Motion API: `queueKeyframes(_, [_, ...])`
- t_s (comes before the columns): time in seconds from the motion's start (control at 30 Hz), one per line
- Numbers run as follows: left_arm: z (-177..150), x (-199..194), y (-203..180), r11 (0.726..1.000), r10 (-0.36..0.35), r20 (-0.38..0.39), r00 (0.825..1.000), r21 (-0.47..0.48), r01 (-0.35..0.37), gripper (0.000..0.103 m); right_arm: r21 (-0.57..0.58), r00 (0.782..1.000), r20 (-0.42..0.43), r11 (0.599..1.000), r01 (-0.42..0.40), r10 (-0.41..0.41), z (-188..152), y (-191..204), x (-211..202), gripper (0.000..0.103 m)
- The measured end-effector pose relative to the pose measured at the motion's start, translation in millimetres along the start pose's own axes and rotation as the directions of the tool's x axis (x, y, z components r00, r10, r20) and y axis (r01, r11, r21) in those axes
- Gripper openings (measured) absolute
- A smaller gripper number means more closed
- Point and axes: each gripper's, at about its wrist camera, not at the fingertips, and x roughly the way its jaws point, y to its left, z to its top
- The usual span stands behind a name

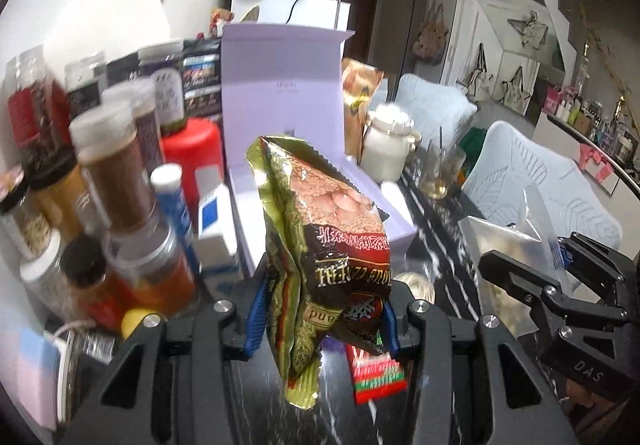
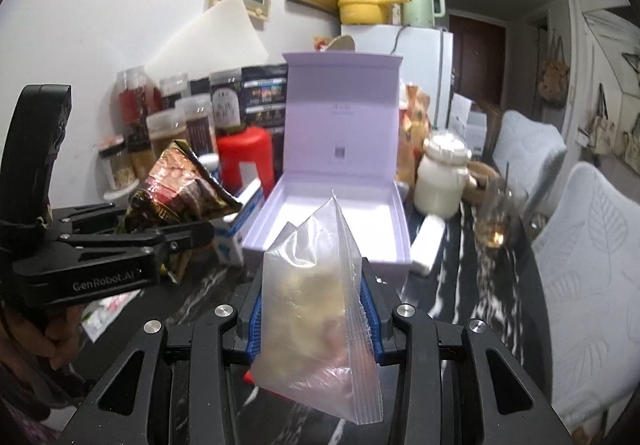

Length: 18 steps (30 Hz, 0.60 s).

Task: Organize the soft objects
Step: 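Lift and carry both held bags over the lavender gift box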

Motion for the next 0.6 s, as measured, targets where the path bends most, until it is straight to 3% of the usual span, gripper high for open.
queueKeyframes(0.3, [44,33,6,1.0,0.026,0.052,0.998,-0.006,-0.026,0.045,-0.007,0.999,0.034,1.0,-0.021,0.021,38,-21,31,0.039])
queueKeyframes(0.6, [90,89,16,0.997,0.03,0.079,0.996,-0.077,-0.024,0.045,0.011,0.999,0.028,1.0,-0.019,0.018,75,-51,86,0.039])
